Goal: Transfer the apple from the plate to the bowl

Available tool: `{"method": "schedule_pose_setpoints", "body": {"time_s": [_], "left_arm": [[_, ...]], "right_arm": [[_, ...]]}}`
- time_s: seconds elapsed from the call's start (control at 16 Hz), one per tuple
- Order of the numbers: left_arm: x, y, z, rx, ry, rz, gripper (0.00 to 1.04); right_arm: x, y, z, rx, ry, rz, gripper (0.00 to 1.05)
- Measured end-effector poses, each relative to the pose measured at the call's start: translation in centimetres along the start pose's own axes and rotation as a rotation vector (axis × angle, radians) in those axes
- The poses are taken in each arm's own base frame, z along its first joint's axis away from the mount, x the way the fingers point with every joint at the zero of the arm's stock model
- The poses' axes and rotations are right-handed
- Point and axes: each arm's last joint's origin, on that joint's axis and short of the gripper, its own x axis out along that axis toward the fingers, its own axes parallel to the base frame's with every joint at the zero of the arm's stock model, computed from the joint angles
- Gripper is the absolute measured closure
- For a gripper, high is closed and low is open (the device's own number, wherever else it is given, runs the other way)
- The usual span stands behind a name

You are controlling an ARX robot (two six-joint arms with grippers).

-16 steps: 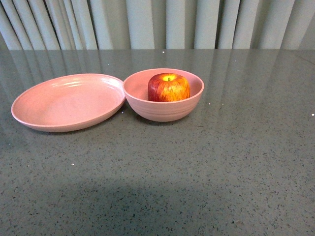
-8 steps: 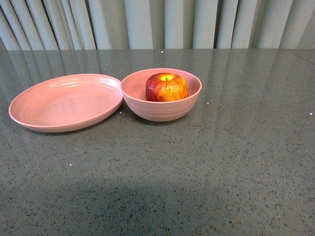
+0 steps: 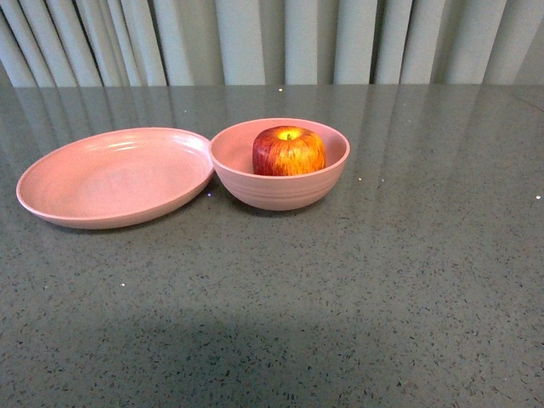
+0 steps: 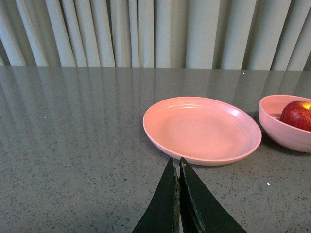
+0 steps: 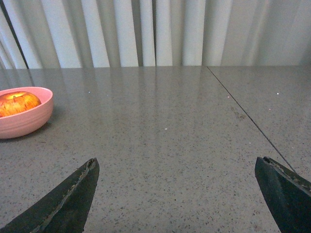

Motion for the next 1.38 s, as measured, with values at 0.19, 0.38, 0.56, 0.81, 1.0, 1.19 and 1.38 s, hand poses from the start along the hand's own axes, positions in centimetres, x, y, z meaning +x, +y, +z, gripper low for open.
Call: {"method": "schedule_pose_setpoints", "body": {"time_s": [0.19,0.38,0.56,0.81,1.0,1.19,1.38], "left_arm": [[-0.4,0.0,-0.4,0.0,-0.002,0.0,1.04],[-0.8,0.0,-1.1,0.0,-0.027,0.0,1.04],[-2.2,0.0,-1.8,0.0,0.02,0.003,1.04],[-2.2,0.0,-1.6,0.003,-0.002,0.0,1.04],[-2.2,0.0,-1.5,0.003,-0.005,0.0,1.04],[-2.2,0.0,-1.5,0.003,-0.006,0.001,0.98],[-2.2,0.0,-1.5,0.003,-0.006,0.001,0.69]], "right_arm": [[0.0,0.0,0.0,0.0,0.0,0.0,0.07],[0.0,0.0,0.0,0.0,0.0,0.0,0.07],[0.0,0.0,0.0,0.0,0.0,0.0,0.07],[0.0,0.0,0.0,0.0,0.0,0.0,0.07],[0.0,0.0,0.0,0.0,0.0,0.0,0.07],[0.0,0.0,0.0,0.0,0.0,0.0,0.07],[0.0,0.0,0.0,0.0,0.0,0.0,0.07]]}}
